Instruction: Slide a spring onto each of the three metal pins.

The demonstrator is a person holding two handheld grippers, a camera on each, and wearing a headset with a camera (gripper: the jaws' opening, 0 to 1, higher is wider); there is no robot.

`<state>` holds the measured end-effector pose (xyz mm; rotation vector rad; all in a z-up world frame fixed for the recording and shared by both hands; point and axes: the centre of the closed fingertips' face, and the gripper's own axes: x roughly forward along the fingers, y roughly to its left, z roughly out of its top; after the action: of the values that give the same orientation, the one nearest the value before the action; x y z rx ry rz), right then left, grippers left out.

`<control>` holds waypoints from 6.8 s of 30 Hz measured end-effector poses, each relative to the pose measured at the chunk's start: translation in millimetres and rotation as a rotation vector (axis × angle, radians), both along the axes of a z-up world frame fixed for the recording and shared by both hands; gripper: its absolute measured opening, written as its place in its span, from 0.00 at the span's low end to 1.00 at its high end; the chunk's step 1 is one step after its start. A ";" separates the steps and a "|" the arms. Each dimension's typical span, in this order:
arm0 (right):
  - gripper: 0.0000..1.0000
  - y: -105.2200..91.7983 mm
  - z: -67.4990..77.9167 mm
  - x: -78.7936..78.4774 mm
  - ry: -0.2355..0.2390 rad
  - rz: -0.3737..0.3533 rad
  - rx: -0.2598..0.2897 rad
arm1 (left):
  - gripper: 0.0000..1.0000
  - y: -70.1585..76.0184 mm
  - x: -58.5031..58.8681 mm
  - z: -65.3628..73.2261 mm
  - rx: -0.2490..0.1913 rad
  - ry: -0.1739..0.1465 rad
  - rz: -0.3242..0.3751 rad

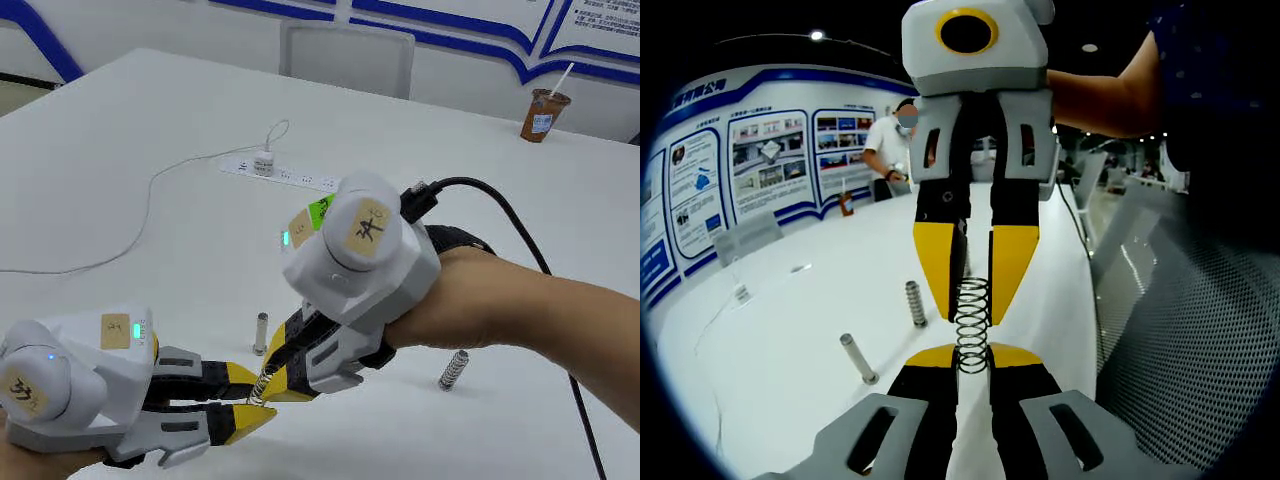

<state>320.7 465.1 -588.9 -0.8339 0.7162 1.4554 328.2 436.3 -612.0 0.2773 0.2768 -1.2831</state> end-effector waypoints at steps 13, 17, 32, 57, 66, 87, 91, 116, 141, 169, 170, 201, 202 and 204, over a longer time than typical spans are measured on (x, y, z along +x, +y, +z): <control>0.12 0.2 -0.8 1.5 0.005 -0.001 -0.008 | 0.11 -3.2 2.3 -1.5 -0.003 0.007 0.008; 0.12 -0.9 -0.4 3.2 0.001 -0.003 -0.011 | 0.14 -2.1 2.2 -3.7 0.004 0.013 0.013; 0.12 -9.3 5.2 19.3 -0.010 -0.039 -0.019 | 0.34 17.8 12.6 -6.2 -0.011 0.056 0.108; 0.12 -9.9 17.0 74.7 -0.075 -0.111 -0.020 | 0.63 36.6 16.2 -7.5 -0.032 0.109 0.208; 0.12 -7.2 6.7 97.3 -0.061 -0.152 -0.031 | 0.67 38.6 16.6 -9.1 -0.031 0.120 0.219; 0.12 -2.0 -11.3 101.7 -0.023 -0.154 -0.066 | 0.67 41.6 19.5 -14.4 -0.030 0.135 0.231; 0.12 -0.8 -16.7 103.7 -0.013 -0.154 -0.075 | 0.67 42.4 19.0 -15.9 -0.029 0.137 0.231; 0.12 2.1 -59.5 105.3 0.015 -0.184 -0.174 | 0.67 44.4 19.6 -19.7 -0.016 0.146 0.229; 0.19 -2.6 -75.8 107.5 0.038 -0.211 -0.177 | 0.67 43.4 20.5 -20.6 -0.012 0.154 0.228; 0.39 -31.6 -46.9 111.5 0.032 -0.315 -0.031 | 0.68 39.0 22.1 -15.8 -0.004 0.146 0.220; 0.39 -33.1 -46.2 111.3 0.031 -0.317 -0.027 | 0.68 38.7 22.1 -15.3 -0.004 0.145 0.219; 0.51 -120.7 -30.0 98.0 0.004 -0.520 0.123 | 0.70 28.8 27.0 -10.6 0.010 0.132 0.195; 0.51 -122.2 -29.4 97.5 0.006 -0.530 0.133 | 0.70 28.5 27.2 -10.5 0.010 0.132 0.194; 0.52 -126.6 -27.8 96.6 0.004 -0.550 0.155 | 0.70 27.7 27.4 -10.4 0.010 0.132 0.192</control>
<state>417.3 338.4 -616.7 -0.4625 0.7521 1.0004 355.6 464.0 -622.4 0.1699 0.4129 -1.1120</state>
